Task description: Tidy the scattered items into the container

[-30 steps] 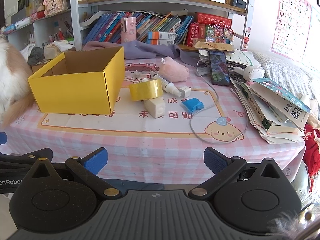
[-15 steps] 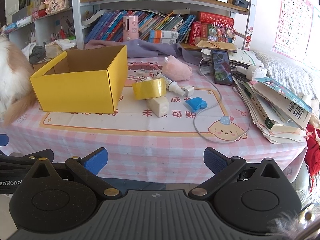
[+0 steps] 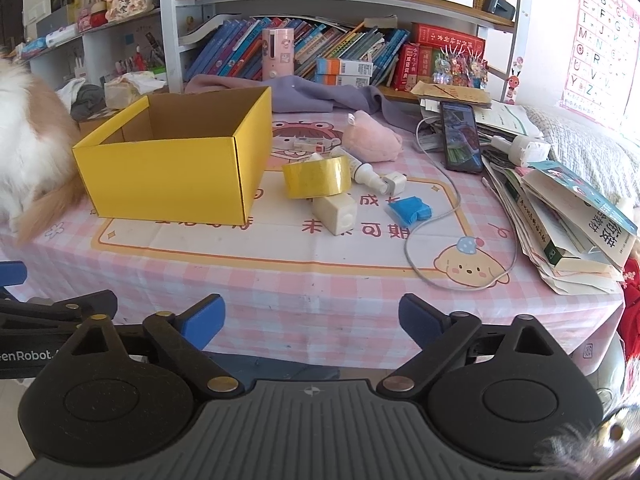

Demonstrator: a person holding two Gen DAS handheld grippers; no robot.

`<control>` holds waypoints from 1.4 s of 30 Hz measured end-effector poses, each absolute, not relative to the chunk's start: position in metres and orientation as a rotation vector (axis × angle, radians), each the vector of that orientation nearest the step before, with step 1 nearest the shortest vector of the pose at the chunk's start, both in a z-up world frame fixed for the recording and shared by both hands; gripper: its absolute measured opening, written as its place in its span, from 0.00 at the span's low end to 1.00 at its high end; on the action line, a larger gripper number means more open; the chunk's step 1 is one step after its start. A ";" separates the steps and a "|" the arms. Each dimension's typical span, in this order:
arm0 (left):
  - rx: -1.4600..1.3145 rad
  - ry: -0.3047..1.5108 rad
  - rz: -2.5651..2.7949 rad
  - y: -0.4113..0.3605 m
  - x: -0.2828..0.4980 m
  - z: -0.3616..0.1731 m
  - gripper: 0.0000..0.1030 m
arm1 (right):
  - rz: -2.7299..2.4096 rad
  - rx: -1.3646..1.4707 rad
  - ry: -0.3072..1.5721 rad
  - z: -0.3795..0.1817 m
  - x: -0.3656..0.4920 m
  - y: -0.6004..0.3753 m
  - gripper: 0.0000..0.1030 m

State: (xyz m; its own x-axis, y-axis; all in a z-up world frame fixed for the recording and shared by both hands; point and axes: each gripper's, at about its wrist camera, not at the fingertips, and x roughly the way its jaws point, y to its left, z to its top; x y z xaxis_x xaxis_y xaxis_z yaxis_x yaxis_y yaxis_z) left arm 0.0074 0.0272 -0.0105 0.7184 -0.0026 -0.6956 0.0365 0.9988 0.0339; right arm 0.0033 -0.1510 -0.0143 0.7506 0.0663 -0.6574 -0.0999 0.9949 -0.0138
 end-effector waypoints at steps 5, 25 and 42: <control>0.051 0.772 -0.038 0.025 0.012 -0.012 1.00 | 0.102 -0.046 0.726 -0.016 0.009 -0.151 0.83; 0.104 0.778 -0.132 -0.008 0.046 -0.018 0.99 | 0.080 -0.025 0.772 -0.026 0.044 -0.173 0.70; 0.183 0.739 -0.260 -0.069 0.098 -0.019 0.93 | 0.122 -0.098 0.743 -0.023 0.111 -0.222 0.62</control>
